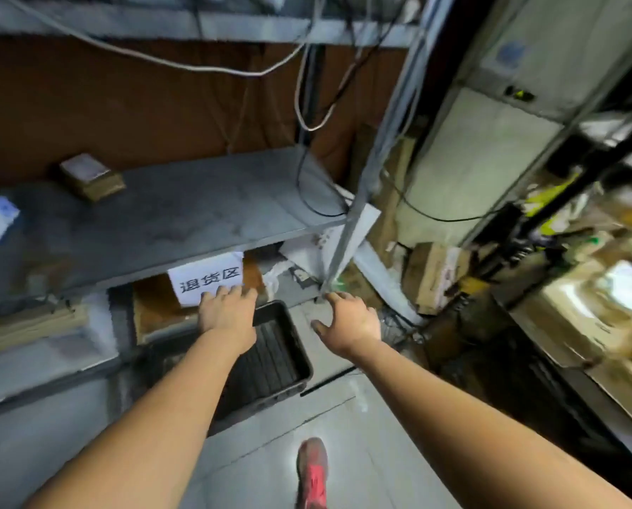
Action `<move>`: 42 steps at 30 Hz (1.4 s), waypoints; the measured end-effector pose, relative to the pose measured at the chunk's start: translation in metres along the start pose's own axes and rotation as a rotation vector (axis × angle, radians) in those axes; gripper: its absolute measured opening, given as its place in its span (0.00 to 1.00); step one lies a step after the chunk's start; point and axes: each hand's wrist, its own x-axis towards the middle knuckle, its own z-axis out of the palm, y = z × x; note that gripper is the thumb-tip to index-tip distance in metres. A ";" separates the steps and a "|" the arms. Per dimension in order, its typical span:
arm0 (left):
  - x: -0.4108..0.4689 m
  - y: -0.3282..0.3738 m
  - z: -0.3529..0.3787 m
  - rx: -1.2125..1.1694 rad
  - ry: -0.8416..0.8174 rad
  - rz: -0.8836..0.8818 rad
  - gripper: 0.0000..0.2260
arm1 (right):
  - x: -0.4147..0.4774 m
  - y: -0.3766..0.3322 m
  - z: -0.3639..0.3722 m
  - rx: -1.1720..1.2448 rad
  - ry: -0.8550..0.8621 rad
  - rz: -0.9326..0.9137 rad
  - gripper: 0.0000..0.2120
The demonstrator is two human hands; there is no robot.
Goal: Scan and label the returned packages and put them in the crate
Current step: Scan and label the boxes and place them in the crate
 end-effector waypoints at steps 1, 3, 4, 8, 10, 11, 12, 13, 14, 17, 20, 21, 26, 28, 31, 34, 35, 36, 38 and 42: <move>-0.006 0.020 -0.017 0.014 -0.004 0.044 0.26 | -0.018 0.017 -0.016 0.016 0.018 0.042 0.31; -0.017 0.063 -0.051 0.045 0.003 0.132 0.24 | -0.053 0.054 -0.045 0.043 0.060 0.122 0.31; -0.023 0.086 -0.067 0.057 0.017 0.175 0.22 | -0.069 0.074 -0.059 0.061 0.087 0.163 0.30; -0.051 0.186 -0.111 0.119 0.055 0.329 0.16 | -0.136 0.162 -0.104 0.106 0.180 0.293 0.28; -0.066 0.239 -0.123 0.159 0.066 0.389 0.18 | -0.168 0.209 -0.118 0.132 0.215 0.356 0.27; -0.074 0.266 -0.126 0.172 0.064 0.424 0.20 | -0.183 0.233 -0.124 0.146 0.232 0.385 0.28; -0.081 0.293 -0.128 0.175 0.069 0.456 0.21 | -0.198 0.257 -0.128 0.154 0.249 0.411 0.28; -0.088 0.319 -0.129 0.170 0.078 0.484 0.22 | -0.211 0.280 -0.132 0.163 0.266 0.433 0.28; -0.096 0.346 -0.130 0.158 0.082 0.510 0.23 | -0.225 0.305 -0.136 0.184 0.282 0.447 0.28; -0.118 0.424 -0.134 0.052 0.071 0.577 0.24 | -0.261 0.375 -0.144 0.306 0.342 0.462 0.26; -0.131 0.497 -0.144 -0.093 0.059 0.589 0.23 | -0.286 0.438 -0.149 0.467 0.430 0.523 0.23; -0.132 0.517 -0.147 -0.159 0.059 0.581 0.23 | -0.291 0.456 -0.150 0.516 0.464 0.546 0.23; -0.115 0.601 -0.163 -0.376 0.067 0.584 0.26 | -0.293 0.527 -0.151 0.787 0.579 0.659 0.22; -0.097 0.626 -0.164 -0.440 0.035 0.568 0.24 | -0.282 0.546 -0.148 0.884 0.596 0.705 0.24; -0.067 0.654 -0.155 -0.533 -0.036 0.539 0.25 | -0.258 0.570 -0.142 0.961 0.585 0.764 0.30; -0.047 0.673 -0.143 -0.626 -0.133 0.587 0.25 | -0.237 0.583 -0.137 1.049 0.564 0.770 0.28; -0.044 0.677 -0.139 -0.683 -0.167 0.605 0.25 | -0.232 0.585 -0.135 1.102 0.565 0.757 0.21; -0.042 0.679 -0.137 -0.738 -0.190 0.615 0.24 | -0.227 0.586 -0.133 1.149 0.569 0.744 0.14; -0.041 0.685 -0.134 -0.797 -0.171 0.656 0.21 | -0.223 0.590 -0.130 1.217 0.616 0.711 0.09; -0.053 0.707 -0.143 -0.868 -0.046 0.763 0.13 | -0.234 0.610 -0.144 1.195 0.759 0.656 0.15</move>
